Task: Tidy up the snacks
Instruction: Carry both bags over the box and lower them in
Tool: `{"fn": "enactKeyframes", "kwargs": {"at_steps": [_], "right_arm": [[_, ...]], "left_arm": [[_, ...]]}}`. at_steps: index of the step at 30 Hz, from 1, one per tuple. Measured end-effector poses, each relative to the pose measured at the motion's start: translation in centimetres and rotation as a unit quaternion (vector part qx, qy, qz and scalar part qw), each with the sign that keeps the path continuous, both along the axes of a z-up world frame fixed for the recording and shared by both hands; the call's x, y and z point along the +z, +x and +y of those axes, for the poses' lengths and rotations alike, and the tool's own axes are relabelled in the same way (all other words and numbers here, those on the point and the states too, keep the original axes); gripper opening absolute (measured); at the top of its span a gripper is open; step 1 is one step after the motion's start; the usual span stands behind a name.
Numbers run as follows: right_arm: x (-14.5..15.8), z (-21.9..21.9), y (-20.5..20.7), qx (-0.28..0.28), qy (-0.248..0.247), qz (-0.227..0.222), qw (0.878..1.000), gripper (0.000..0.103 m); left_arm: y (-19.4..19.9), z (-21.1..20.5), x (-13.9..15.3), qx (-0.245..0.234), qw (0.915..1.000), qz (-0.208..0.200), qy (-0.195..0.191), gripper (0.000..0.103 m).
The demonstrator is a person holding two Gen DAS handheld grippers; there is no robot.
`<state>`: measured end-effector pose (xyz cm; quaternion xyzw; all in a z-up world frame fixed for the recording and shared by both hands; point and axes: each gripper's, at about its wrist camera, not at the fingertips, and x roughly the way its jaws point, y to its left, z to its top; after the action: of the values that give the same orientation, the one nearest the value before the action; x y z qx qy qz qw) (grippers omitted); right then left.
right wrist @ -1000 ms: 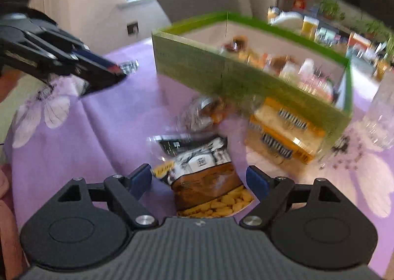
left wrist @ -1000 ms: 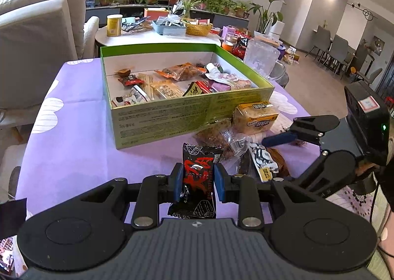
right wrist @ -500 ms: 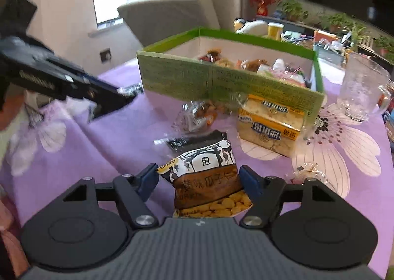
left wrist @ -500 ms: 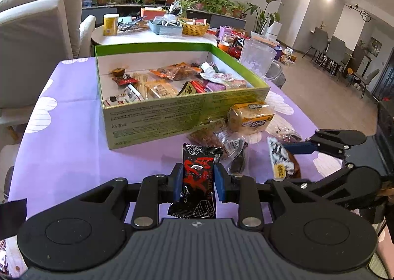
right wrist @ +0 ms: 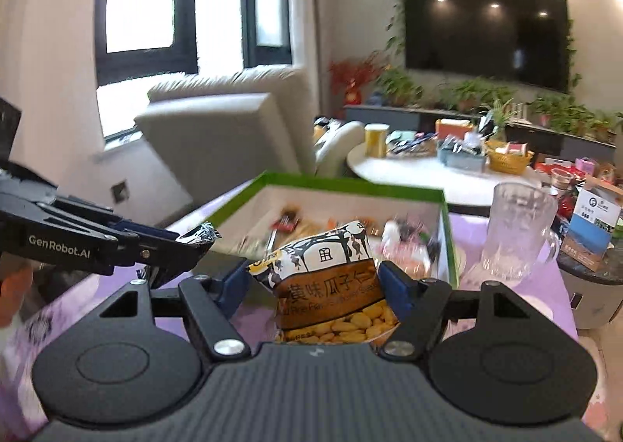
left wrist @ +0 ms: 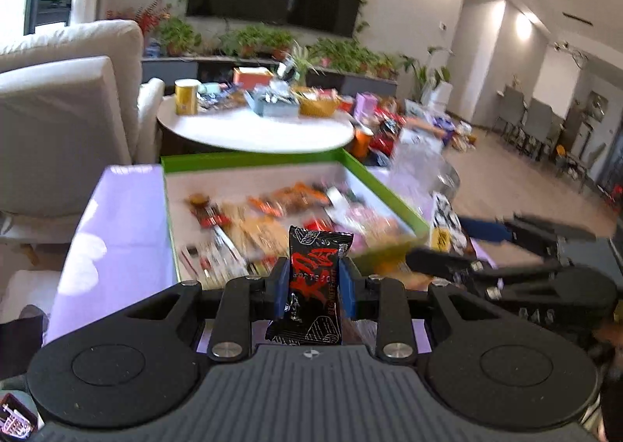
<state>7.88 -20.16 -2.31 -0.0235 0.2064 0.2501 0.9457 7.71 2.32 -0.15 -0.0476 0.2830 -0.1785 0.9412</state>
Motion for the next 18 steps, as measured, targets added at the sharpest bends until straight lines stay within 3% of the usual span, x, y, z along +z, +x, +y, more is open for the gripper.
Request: {"fn": "enactKeyframes", "kwargs": {"at_steps": [6,18], "right_arm": [[-0.7,0.0,2.4,0.003,0.044,0.013,0.999,0.046],[-1.1,1.2,8.3,-0.014,0.079,0.022,0.997,0.046]], "left_arm": [[3.9,0.7,0.3,0.023,0.9997,-0.007,0.003,0.025],[11.1,1.3,-3.4,0.053,0.9980,0.032,0.017,0.026]]}}
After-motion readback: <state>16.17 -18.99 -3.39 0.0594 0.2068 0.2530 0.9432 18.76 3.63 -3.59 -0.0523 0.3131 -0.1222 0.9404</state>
